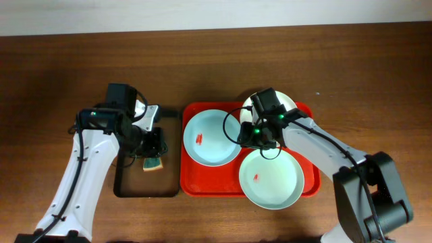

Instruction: Clean dirty plates on tray and stack at the side

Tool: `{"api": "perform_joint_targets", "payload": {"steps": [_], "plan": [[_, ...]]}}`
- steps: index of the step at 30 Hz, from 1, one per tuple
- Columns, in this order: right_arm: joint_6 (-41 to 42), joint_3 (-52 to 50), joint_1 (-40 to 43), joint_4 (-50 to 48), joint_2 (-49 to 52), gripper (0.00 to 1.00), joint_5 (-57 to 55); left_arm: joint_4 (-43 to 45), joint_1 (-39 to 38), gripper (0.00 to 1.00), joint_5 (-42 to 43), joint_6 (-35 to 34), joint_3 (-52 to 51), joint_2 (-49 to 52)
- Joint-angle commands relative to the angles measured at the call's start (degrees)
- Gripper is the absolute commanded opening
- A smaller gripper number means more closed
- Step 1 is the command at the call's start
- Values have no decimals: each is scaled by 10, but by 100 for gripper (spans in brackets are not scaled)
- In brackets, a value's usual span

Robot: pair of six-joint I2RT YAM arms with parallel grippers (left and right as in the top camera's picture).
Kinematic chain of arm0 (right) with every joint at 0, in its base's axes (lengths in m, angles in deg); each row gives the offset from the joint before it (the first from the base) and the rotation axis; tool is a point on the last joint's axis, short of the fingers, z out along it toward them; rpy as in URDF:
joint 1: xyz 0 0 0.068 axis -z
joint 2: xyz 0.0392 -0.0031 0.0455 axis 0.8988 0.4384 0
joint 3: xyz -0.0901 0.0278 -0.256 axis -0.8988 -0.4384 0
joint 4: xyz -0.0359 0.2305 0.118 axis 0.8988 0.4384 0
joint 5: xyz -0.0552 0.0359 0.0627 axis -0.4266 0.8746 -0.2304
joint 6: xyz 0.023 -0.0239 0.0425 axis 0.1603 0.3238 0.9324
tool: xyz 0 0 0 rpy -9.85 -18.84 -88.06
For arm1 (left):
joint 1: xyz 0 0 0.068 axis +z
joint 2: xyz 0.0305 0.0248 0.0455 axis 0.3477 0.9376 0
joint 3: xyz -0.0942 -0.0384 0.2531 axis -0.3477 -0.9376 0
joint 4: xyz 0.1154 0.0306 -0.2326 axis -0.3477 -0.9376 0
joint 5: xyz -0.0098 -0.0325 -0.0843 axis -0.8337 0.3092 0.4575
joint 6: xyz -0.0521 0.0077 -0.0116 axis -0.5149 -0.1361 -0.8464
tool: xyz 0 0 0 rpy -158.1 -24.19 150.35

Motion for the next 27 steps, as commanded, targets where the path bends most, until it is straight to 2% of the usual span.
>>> {"api": "perform_joint_targets", "payload": {"steps": [1, 3, 4, 6, 15, 17, 20, 21, 22, 23, 27], "plan": [[11, 6, -5, -21, 26, 36, -8, 22, -2, 22, -14, -1, -26, 1], [11, 6, -5, -33, 31, 27, -8, 23, -2, 22, -22, -9, -26, 1], [11, 6, -5, -40, 31, 25, -8, 23, -2, 22, -22, -9, -26, 1], [11, 2, -6, -42, 31, 26, -37, 23, -2, 22, -22, -9, -26, 1], [11, -12, -6, -58, 31, 25, -38, 25, -2, 23, -22, -9, -26, 1], [11, -12, -6, -59, 31, 14, -38, 25, -2, 23, -22, -8, -26, 1], [11, -12, -6, -55, 31, 7, -38, 25, -2, 23, -23, -8, -26, 1], [11, -12, -6, -54, 31, 8, -38, 24, -2, 24, -23, -8, -26, 1], [11, -12, -6, -54, 31, 17, -38, 24, -2, 24, -23, -8, -26, 1], [11, -12, -6, -55, 31, 19, -38, 25, -2, 24, -22, -8, -26, 1], [11, -12, -6, -57, 31, 19, -38, 31, -2, 24, -22, -9, -26, 1]]}}
